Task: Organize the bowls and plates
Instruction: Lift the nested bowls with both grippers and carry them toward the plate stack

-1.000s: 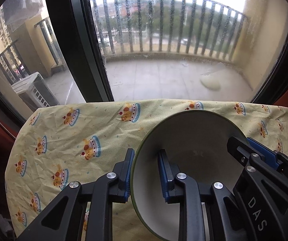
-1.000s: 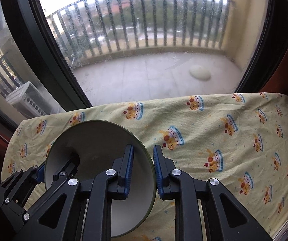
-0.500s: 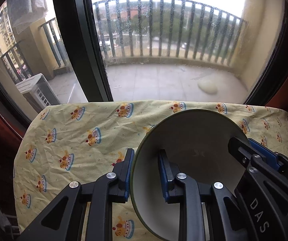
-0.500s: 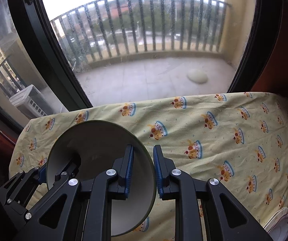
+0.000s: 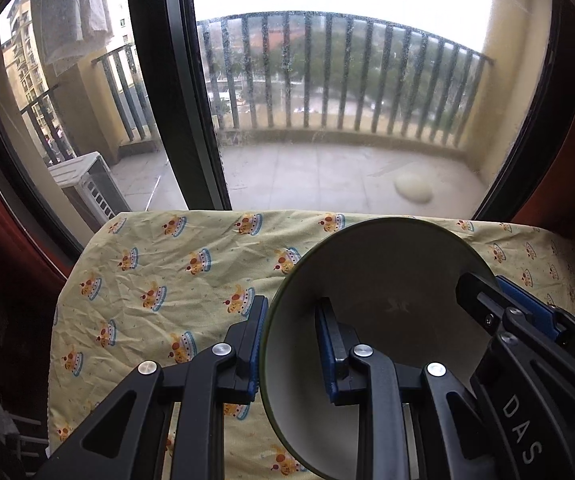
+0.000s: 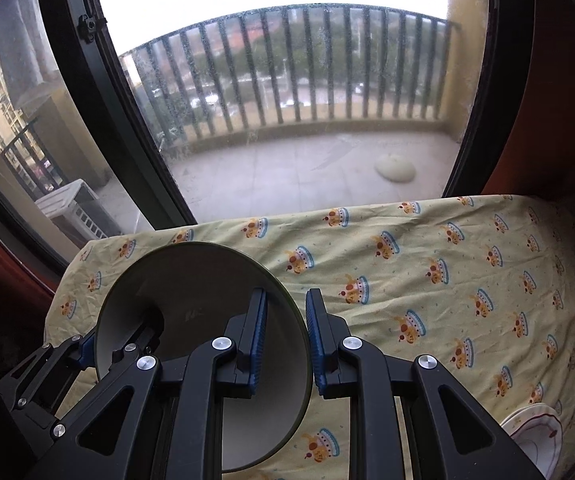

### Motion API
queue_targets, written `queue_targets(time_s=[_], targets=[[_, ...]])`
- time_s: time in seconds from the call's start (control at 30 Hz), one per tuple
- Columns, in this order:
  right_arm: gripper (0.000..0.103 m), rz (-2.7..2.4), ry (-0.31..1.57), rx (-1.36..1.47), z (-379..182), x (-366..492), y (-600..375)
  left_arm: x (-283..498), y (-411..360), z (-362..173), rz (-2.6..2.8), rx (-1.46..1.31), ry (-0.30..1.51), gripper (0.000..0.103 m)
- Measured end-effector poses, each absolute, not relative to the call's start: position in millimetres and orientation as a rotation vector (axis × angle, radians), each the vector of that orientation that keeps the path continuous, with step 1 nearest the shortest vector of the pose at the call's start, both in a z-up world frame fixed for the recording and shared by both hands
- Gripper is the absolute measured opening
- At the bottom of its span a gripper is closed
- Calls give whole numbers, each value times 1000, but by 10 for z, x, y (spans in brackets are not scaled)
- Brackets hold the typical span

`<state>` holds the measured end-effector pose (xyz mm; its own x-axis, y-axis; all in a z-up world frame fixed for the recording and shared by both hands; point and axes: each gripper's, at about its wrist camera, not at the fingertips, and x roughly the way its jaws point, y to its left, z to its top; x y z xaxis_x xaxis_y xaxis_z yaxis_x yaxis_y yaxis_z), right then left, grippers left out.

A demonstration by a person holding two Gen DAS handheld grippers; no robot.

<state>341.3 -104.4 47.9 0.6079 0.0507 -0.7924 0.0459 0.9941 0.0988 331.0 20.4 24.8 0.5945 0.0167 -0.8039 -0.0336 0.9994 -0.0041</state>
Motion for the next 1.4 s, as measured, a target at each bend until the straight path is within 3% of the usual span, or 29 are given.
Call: queue_targets(time_s=[0.5,1.4], targets=[[24,63,878,113,790,2806,-1314,2672,7,481,80,-14,888,22],[24,114,950,77,541,1814,-1965,1725,-640,183,112,-47,977,23]])
